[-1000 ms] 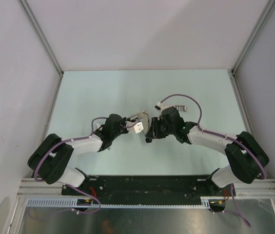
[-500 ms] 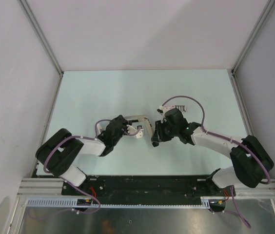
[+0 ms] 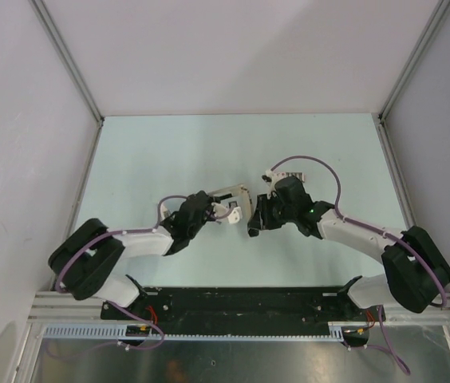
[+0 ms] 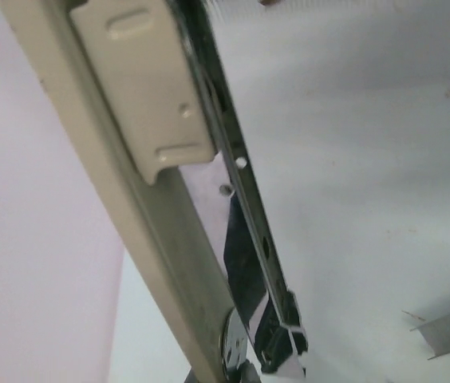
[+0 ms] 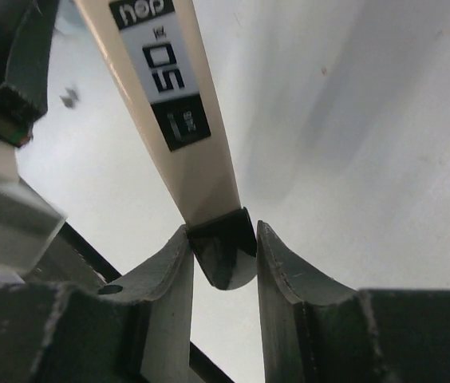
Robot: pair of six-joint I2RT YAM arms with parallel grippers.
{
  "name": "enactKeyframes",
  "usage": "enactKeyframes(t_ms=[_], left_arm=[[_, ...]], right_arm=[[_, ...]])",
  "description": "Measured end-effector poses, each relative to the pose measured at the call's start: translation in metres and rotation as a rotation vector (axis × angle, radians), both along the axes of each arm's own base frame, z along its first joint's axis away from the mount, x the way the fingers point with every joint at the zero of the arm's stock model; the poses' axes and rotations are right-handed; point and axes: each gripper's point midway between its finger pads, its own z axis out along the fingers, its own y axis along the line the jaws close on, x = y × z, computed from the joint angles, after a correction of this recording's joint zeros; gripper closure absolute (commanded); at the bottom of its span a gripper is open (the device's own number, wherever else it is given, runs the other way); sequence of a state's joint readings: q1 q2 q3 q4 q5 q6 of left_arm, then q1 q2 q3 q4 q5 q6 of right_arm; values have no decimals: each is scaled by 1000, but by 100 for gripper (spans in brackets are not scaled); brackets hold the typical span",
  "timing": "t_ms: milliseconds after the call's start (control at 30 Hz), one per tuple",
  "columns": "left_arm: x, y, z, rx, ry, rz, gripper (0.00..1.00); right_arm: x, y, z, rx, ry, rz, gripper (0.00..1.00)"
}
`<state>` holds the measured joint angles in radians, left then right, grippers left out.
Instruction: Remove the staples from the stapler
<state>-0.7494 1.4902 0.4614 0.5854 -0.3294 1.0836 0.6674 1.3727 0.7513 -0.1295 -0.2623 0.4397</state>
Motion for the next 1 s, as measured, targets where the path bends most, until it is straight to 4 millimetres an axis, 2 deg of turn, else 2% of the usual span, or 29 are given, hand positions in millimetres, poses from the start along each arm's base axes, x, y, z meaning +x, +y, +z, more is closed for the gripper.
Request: enactKeyframes(t_ms=[133, 233, 300, 367, 433, 500, 633, 767, 833, 900, 1000], left_arm=[[-8, -26, 26, -178, 156, -7, 70], [-30, -58, 50, -318, 302, -90, 61], [-47, -73, 60, -388, 390, -138, 57], [-61, -81, 63, -438, 470, -165, 48], [-74, -83, 57, -458, 550, -172, 32], [-88, -83, 47, -462, 637, -169, 22], [-106, -79, 35, -472, 751, -137, 16], [-106, -73, 41, -502, 788, -82, 8], [-95, -69, 54, -542, 782, -46, 7], [-78, -62, 73, -600, 758, -9, 4], [-52, -44, 100, -689, 713, 45, 1]], right_arm=[[18, 15, 27, 109, -53, -64, 100], [39, 25, 63, 217, -116, -132, 100], [50, 23, 83, 267, -151, -184, 100], [55, 18, 92, 288, -157, -223, 100], [59, 10, 95, 287, -161, -268, 100], [63, 0, 97, 272, -165, -309, 100], [71, -34, 95, 201, -165, -425, 100], [82, -85, 93, 70, -168, -591, 100], [85, -111, 88, -4, -145, -666, 100], [89, -144, 78, -103, -102, -766, 100], [87, -185, 53, -248, -16, -875, 100]])
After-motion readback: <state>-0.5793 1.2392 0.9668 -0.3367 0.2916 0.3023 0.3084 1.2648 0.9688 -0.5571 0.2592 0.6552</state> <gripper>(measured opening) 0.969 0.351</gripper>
